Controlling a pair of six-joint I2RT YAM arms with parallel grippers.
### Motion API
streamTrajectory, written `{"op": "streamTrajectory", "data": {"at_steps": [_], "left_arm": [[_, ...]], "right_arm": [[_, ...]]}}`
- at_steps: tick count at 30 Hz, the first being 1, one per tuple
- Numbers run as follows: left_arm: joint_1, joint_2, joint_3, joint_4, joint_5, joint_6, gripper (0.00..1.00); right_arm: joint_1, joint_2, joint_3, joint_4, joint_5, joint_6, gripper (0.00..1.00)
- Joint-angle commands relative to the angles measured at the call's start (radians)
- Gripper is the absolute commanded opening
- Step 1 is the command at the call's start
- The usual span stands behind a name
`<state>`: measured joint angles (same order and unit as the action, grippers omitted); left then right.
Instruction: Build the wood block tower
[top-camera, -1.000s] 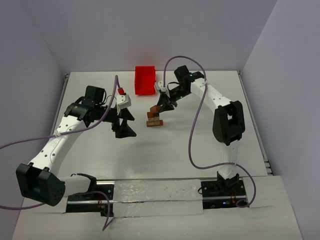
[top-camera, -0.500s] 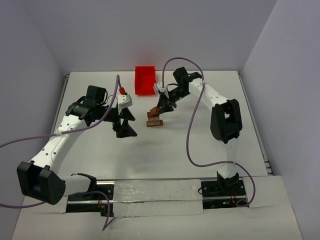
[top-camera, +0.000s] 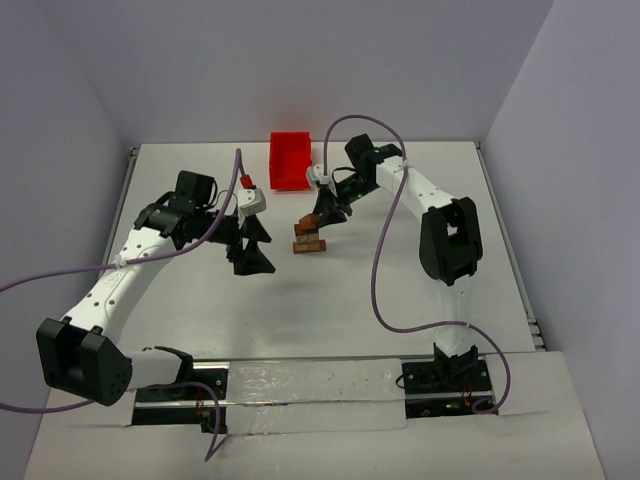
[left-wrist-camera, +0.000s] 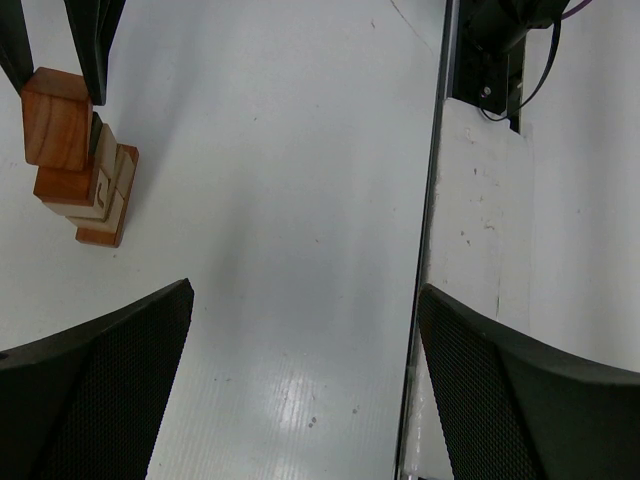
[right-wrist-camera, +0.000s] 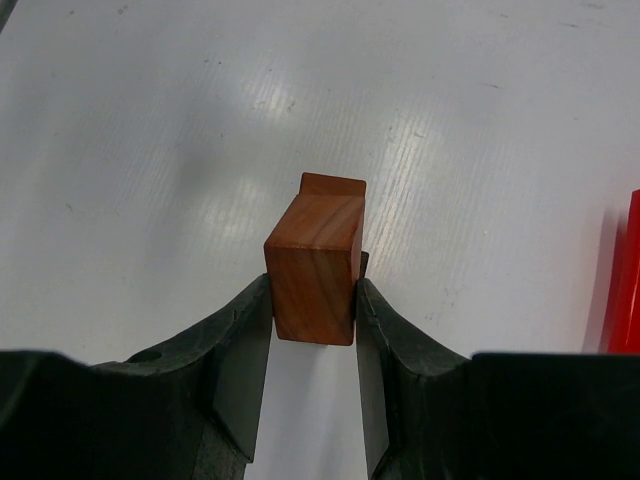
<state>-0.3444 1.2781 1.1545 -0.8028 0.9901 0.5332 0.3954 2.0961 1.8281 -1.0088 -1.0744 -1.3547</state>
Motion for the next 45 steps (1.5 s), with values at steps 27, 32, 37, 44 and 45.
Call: {"op": "streamTrajectory", "data": {"at_steps": [27,32,37,44,45], "left_arm": [[-0.016,0.041,0.042,0.029,0.002,-0.013,0.99],[-0.019,0.04,0.04,0.03,0.001,-0.015,0.99],[-0.021,0.04,0.037,0.031,-0.002,-0.016,0.99],[-0.021,0.044,0.04,0.031,-0.003,-0.016,0.99],[-0.021,0.044,0.04,0.031,-0.003,-0.016,0.99]], "right_arm": [[0.021,0.026,0.046,0.032,-0.035,0.034,0.14],[0.02,0.03,0.048,0.036,-0.035,0.037,0.19],[0.023,0.032,0.046,0.039,-0.032,0.039,0.21],[0.025,0.034,0.046,0.039,-0.026,0.037,0.23],[0.026,0.033,0.046,0.039,-0.025,0.037,0.23]]}}
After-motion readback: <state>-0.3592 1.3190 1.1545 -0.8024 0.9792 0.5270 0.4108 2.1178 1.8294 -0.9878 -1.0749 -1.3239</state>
